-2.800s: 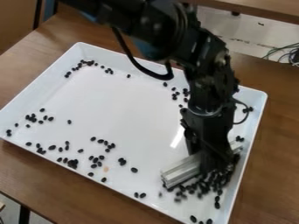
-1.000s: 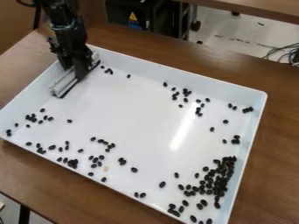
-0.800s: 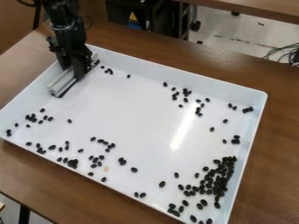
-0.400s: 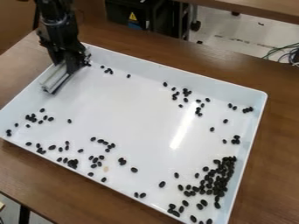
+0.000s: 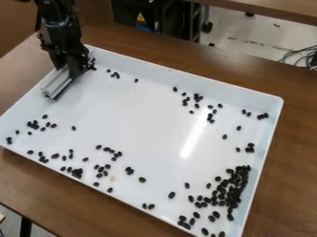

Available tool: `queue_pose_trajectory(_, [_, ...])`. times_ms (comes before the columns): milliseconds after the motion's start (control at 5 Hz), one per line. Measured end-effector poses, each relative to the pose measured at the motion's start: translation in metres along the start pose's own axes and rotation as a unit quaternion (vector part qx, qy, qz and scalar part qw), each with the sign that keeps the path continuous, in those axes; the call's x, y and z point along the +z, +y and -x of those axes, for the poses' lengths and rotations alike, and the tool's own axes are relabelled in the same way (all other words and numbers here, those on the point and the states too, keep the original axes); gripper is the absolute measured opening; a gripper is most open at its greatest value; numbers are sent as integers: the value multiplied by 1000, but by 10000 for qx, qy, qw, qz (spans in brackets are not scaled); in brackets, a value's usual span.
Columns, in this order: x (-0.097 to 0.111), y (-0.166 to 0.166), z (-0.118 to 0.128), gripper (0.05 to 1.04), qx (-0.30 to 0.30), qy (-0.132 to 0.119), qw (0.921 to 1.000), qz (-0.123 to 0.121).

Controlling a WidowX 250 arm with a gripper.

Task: Sweep into pile

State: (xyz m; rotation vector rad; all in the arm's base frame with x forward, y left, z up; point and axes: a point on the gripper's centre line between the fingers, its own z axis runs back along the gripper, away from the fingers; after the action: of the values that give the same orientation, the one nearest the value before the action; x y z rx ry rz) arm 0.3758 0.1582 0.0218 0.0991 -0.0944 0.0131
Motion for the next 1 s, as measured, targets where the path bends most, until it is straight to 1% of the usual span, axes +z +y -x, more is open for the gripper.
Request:
queue_pose_trajectory(200, [-9,5,-1,353,16,131,9999,-106])
queue_pose_trajectory(400, [-10,5,-2,353,17,155,9998,-80])
queue_pose_trajectory(600, [-14,-2,-5,353,-90,413,9989,210])
queue_pose_trajectory(800, [-13,-31,-4,353,-411,622,9956,565])
queue_pose_trajectory(1000, [-13,-62,6,353,-841,856,9896,795])
